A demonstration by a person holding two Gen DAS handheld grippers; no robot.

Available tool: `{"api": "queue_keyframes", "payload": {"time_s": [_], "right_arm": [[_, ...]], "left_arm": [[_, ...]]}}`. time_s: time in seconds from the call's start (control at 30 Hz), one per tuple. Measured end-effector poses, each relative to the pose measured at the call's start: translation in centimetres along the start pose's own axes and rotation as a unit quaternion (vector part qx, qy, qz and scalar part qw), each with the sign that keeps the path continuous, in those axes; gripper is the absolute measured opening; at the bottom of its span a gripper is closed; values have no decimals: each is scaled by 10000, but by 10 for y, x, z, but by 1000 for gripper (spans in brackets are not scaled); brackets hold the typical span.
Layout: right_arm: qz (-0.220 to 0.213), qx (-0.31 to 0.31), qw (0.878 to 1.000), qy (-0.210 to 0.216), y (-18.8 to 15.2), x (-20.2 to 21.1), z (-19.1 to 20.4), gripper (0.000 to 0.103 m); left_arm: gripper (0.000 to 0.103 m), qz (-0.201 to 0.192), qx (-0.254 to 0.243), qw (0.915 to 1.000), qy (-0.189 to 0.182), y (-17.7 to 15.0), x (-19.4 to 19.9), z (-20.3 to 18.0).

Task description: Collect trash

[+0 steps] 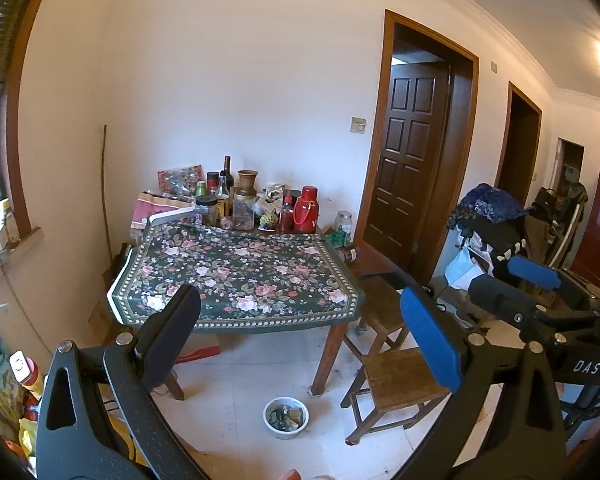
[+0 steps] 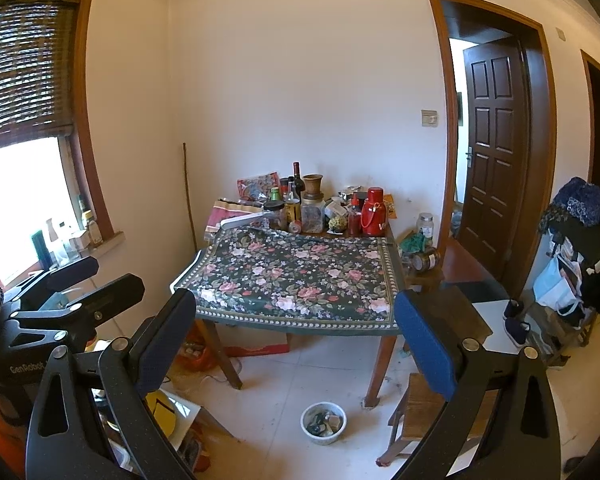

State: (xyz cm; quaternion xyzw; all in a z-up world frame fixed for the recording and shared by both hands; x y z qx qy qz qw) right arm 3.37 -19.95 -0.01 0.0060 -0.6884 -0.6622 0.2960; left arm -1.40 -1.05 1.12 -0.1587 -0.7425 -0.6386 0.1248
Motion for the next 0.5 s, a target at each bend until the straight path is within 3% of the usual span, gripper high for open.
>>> {"api": "queue_keyframes", "payload": {"time_s": [0.5], "right_arm": [[166,-33,9998,80,2,-23,-11,99]], "left_arm": [[101,169,69,9998,86,3,-28,-1]]}}
Point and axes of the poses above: each gripper's, at about its wrist camera, not at the fingertips, and x roughly against the way its jaws point, z to its left, y to its top, the point moved 2 cm from there along -x, roughly the way its jaws point, and after that the axes turned 3 degrees about x, right-handed, at the moved point
